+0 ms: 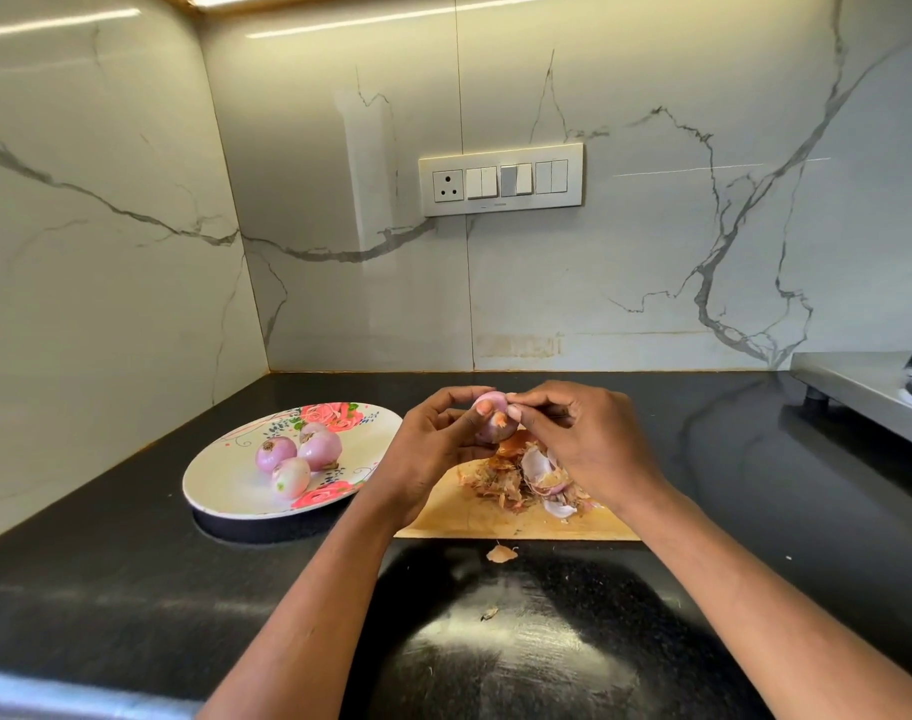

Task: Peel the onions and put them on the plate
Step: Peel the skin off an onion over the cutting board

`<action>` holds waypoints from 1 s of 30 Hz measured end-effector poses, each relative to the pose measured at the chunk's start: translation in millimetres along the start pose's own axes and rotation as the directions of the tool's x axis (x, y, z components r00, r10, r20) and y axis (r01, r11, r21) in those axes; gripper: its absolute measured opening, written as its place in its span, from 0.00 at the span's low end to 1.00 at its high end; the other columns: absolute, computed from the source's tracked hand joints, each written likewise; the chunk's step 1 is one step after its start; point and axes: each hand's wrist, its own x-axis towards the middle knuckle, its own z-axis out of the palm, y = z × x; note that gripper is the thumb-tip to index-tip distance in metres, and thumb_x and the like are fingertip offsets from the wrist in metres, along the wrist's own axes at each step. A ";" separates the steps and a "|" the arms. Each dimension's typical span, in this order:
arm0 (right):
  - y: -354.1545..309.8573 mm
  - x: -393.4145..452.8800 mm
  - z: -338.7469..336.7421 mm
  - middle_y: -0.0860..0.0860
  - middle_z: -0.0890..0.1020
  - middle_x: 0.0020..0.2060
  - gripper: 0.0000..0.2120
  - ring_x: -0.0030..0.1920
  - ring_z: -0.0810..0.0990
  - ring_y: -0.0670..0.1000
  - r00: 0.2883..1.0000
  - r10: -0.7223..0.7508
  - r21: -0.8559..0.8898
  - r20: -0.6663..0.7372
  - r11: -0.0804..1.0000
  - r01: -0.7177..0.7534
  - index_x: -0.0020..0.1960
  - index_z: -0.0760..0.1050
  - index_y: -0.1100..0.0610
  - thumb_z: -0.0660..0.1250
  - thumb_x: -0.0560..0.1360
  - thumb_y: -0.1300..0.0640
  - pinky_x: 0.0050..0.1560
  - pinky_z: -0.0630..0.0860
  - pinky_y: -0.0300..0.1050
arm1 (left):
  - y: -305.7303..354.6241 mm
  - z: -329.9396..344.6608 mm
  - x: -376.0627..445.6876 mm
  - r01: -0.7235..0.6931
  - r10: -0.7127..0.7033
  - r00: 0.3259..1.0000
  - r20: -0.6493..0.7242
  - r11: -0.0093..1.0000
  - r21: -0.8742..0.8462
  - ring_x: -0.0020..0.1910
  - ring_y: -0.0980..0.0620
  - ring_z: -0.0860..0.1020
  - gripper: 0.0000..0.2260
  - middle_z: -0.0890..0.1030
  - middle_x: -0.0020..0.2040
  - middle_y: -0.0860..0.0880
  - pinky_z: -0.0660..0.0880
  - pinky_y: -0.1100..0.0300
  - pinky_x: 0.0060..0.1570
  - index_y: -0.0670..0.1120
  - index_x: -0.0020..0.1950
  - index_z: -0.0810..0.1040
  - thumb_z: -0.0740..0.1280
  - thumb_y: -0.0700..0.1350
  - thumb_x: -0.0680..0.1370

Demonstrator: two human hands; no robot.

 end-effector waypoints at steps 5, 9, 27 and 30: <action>10.2 -0.3 0.5 0.41 0.86 0.41 0.05 0.42 0.84 0.37 0.999 0.029 -0.047 -0.030 0.998 -0.030 0.50 0.86 0.53 0.76 0.75 0.59 0.44 0.79 0.30 | -1.4 0.4 0.2 -0.003 0.002 1.000 0.009 0.999 0.033 0.56 0.46 0.83 0.20 0.84 0.57 0.43 0.82 0.55 0.55 0.46 0.65 0.79 0.69 0.52 0.75; 14.3 1.3 1.8 0.42 0.86 0.41 0.05 0.42 0.84 0.38 0.998 0.040 -0.059 -0.039 0.997 -0.043 0.50 0.85 0.54 0.75 0.75 0.61 0.46 0.81 0.34 | -1.4 1.1 0.4 0.001 -0.002 1.000 0.013 0.999 0.038 0.54 0.48 0.83 0.19 0.84 0.56 0.44 0.81 0.58 0.51 0.46 0.65 0.80 0.69 0.51 0.76; 5.7 1.5 0.5 0.40 0.85 0.44 0.18 0.46 0.85 0.37 0.995 -0.099 -0.128 0.016 0.987 0.100 0.61 0.78 0.51 0.77 0.73 0.60 0.47 0.81 0.33 | -1.2 -0.4 2.6 -0.011 0.013 0.999 -0.040 0.998 0.070 0.49 0.53 0.85 0.16 0.86 0.50 0.48 0.81 0.60 0.48 0.48 0.64 0.80 0.69 0.51 0.78; 2.9 -0.1 0.3 0.35 0.81 0.41 0.19 0.44 0.84 0.39 0.995 -0.093 -0.165 0.039 0.981 0.099 0.62 0.75 0.51 0.77 0.74 0.60 0.46 0.81 0.33 | -1.5 -1.1 2.5 -0.016 0.020 0.999 -0.036 0.995 0.102 0.49 0.54 0.85 0.13 0.86 0.50 0.49 0.81 0.61 0.47 0.49 0.64 0.80 0.69 0.49 0.80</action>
